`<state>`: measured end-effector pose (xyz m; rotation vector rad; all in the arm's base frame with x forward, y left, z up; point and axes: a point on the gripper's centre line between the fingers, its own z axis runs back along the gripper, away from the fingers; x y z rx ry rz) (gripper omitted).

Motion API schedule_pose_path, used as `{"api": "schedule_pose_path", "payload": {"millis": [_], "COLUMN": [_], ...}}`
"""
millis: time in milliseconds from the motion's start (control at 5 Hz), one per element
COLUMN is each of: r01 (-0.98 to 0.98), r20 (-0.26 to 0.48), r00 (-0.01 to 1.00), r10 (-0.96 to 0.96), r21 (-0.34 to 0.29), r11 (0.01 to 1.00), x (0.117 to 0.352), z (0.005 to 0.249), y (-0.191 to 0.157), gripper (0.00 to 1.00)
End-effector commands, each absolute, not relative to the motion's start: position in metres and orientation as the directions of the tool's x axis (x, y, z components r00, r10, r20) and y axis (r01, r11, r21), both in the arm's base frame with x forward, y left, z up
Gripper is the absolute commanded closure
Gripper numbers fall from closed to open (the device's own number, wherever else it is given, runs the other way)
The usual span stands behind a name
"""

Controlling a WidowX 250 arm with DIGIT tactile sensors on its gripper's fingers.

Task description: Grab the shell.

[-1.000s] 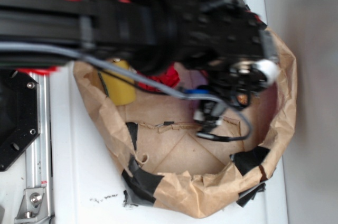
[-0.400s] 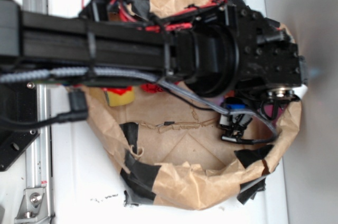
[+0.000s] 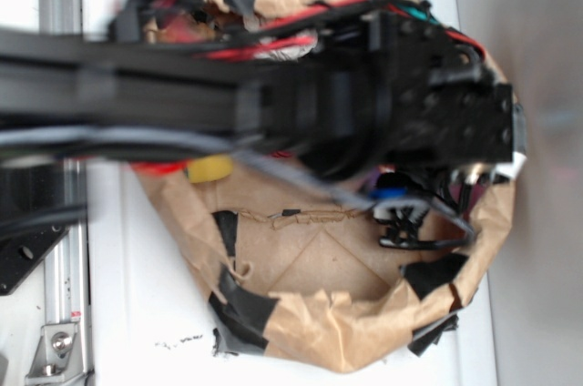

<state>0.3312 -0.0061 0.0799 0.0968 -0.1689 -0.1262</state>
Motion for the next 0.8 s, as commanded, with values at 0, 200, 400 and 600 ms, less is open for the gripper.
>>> {"api": "schedule_pose_path", "payload": {"millis": [0,200,400,600], "r01": [-0.016,-0.113,-0.139,-0.167], "r20": [0.267,0.211,0.191,0.187], "r00": [0.964,0.971,0.971,0.967], "r10": [0.000,0.113,0.144,0.173], "r21": [0.059,-0.011,-0.036,-0.048], "r11": [0.998,0.993,0.990,0.985], "x": [0.319,0.307,0.293,0.284], "z": [0.194,0.201,0.206,0.209], "y": [-0.016,-0.004,-0.007,-0.003], "gripper": [1.00,1.00,1.00,1.00]}}
